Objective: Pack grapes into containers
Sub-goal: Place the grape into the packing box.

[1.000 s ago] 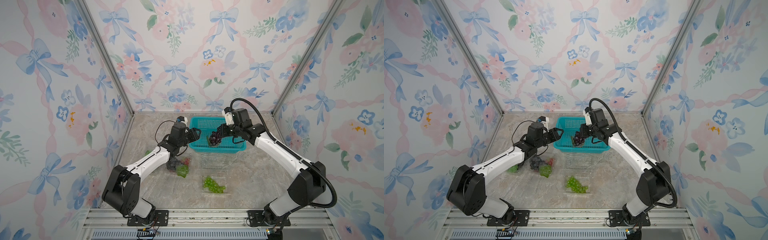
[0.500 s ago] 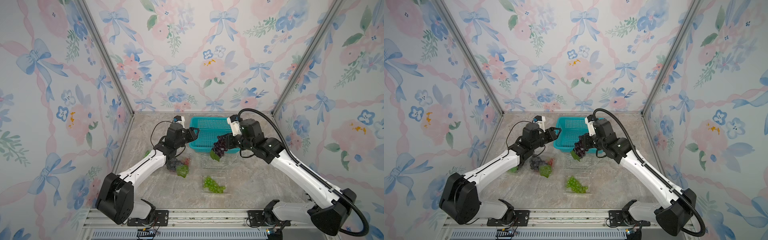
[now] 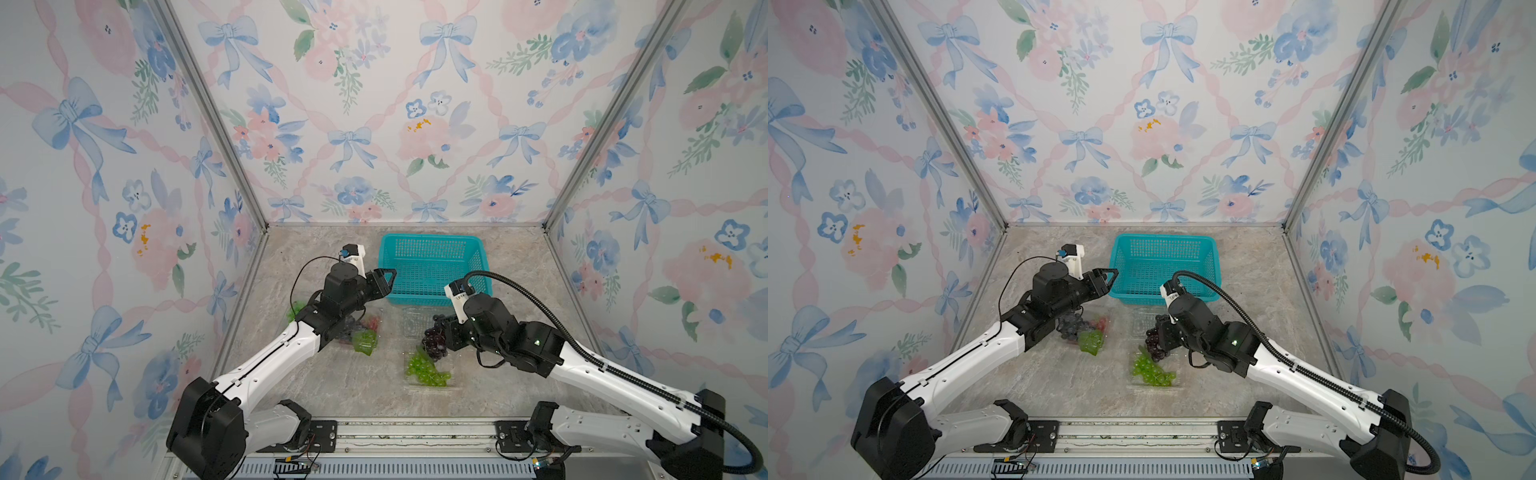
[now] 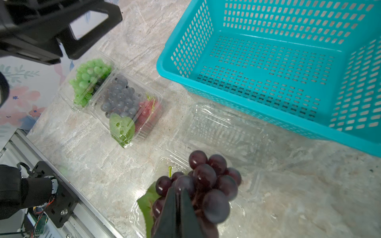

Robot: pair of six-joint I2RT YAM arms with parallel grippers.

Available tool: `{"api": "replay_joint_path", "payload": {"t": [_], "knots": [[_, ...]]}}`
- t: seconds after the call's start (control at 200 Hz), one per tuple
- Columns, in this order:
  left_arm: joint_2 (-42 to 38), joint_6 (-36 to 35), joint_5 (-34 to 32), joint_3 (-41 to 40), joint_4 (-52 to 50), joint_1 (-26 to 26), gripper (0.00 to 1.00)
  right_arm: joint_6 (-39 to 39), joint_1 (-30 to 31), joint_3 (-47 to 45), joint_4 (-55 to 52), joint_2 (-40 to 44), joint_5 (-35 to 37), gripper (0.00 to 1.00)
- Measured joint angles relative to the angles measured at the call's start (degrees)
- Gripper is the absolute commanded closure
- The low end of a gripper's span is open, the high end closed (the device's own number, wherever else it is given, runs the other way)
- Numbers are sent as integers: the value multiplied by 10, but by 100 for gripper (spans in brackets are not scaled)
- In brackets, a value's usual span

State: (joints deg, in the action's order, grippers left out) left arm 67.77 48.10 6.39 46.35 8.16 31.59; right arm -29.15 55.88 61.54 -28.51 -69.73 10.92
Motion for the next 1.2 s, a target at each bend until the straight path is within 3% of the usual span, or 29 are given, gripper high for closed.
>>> {"api": "replay_joint_path", "payload": {"t": [0.54,0.93,1.2], "knots": [[-23,2,-4,-20,1,10,45,-74,78,-41,89,-37,80,100],[-23,2,1,-20,1,10,44,-157,141,-86,71,-69,153,100],[-20,1,1,-20,2,14,45,-212,158,-104,20,-82,183,88]]}}
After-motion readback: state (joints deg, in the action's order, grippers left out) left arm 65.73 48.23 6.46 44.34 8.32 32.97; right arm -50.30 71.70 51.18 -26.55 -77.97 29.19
